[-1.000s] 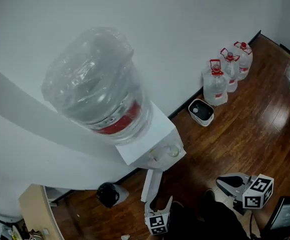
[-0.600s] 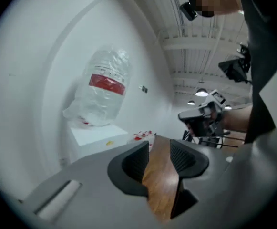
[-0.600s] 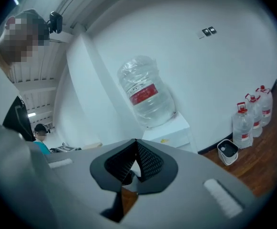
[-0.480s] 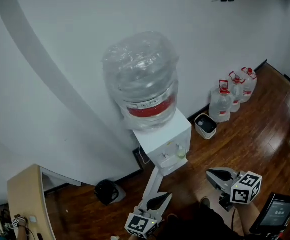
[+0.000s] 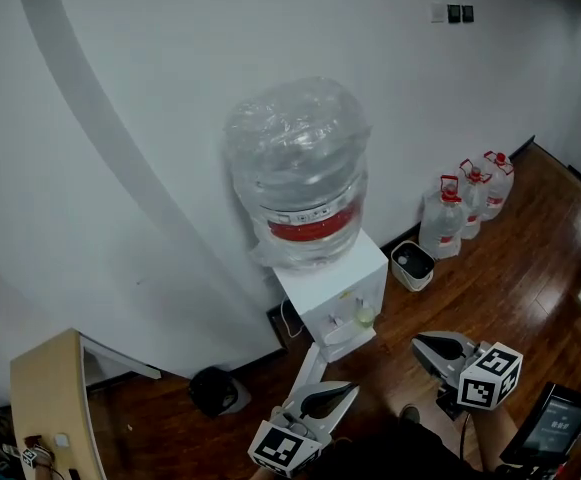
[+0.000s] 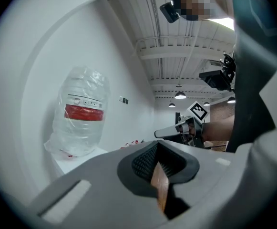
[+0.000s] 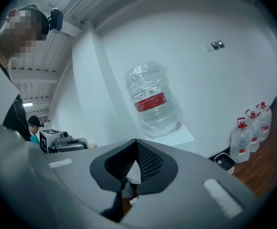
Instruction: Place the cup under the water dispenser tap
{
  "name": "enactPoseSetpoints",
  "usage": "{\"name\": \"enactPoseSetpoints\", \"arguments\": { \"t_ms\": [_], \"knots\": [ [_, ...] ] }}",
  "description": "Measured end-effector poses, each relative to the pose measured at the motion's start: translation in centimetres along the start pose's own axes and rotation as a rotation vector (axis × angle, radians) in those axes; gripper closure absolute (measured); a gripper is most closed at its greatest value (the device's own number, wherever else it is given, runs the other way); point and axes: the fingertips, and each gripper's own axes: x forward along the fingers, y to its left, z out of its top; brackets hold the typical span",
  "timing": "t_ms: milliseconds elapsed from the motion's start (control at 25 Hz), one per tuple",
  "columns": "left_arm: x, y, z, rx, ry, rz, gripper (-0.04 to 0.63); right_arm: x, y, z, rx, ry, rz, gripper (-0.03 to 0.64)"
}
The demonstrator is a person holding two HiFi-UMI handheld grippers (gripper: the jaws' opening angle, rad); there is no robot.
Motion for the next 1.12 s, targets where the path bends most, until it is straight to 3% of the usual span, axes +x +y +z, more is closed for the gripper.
{"name": "enactPoseSetpoints", "arguments": {
  "t_ms": [240,520,720,1120],
  "knots": [
    [0.7,0.6,-0.3,-0.018,0.018,0.037,0.385,-0.5,-1.6,0.6,-0.112,0.019,-0.121,0.617],
    [1.4,0.2,-1.2,-0.052,0.075,0.045,0.385,-1.0,-1.6,1.0,-0.104,0.005,-0.086,0.617],
    [1.7,-1.2,-0.8,-0.056,0.063,0.035,0.383,-2.1,-1.8,0.6,-0.098,0.009,-0.091,0.617],
    [1.5,-1.3,-1.7,-0.097,0.112,0.092,0.385,-3.7,-1.6,0.0,-0.108,0.014,-0.089,0.617]
  ]
}}
